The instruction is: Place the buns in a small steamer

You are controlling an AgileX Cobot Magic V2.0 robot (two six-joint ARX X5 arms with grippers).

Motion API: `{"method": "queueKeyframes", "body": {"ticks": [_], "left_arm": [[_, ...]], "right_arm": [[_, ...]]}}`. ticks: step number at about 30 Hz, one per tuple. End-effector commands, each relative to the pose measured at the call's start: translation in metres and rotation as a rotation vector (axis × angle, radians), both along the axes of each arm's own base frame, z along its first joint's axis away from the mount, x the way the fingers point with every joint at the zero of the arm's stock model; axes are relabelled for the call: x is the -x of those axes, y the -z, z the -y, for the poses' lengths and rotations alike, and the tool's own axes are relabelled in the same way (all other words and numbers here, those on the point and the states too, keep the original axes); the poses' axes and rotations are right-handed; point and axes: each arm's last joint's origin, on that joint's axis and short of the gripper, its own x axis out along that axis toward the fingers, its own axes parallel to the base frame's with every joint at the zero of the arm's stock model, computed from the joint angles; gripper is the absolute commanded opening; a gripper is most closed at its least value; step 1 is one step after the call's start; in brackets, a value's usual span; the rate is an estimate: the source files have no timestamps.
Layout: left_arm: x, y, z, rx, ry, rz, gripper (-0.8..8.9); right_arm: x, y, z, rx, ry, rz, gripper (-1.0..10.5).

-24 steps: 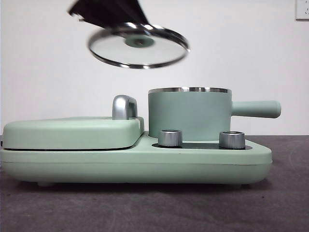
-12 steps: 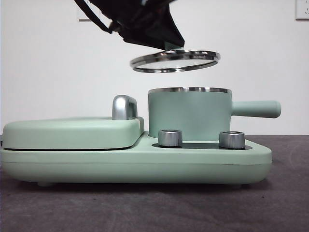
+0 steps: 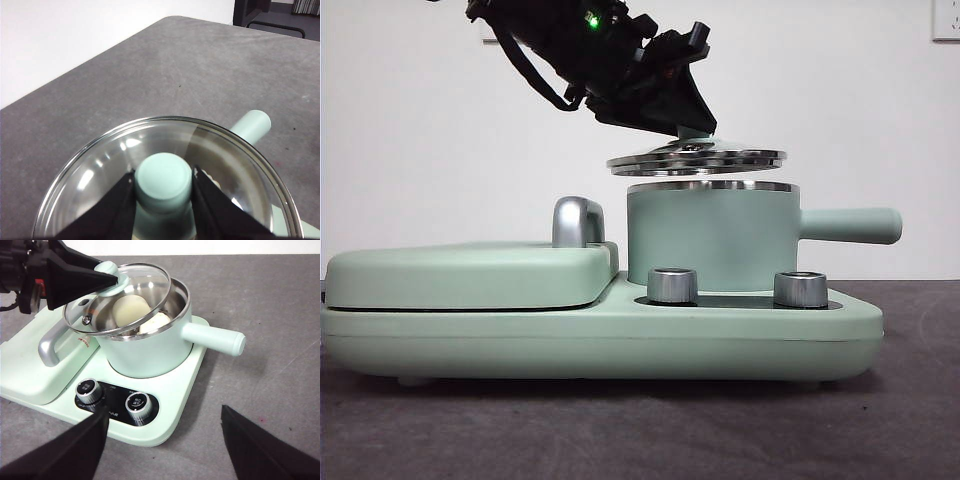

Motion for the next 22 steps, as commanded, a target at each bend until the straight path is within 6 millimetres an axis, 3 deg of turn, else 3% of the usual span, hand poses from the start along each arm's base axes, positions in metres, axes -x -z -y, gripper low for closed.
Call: {"method": "queueKeyframes", "body": {"ticks": [1,22], "left_arm": [[-0.004,-0.010,0.009,0.028,0.019,0.057,0.10],[-0.019,-0.002,0.018,-0.004,0.013,0.019,0.10]], "right_arm": [[0.000,-0.002,0.000,0.014,0.009,0.018,3.5],[0.000,-0.002,0.000,0.020,0.012,0.019,3.5]]}}
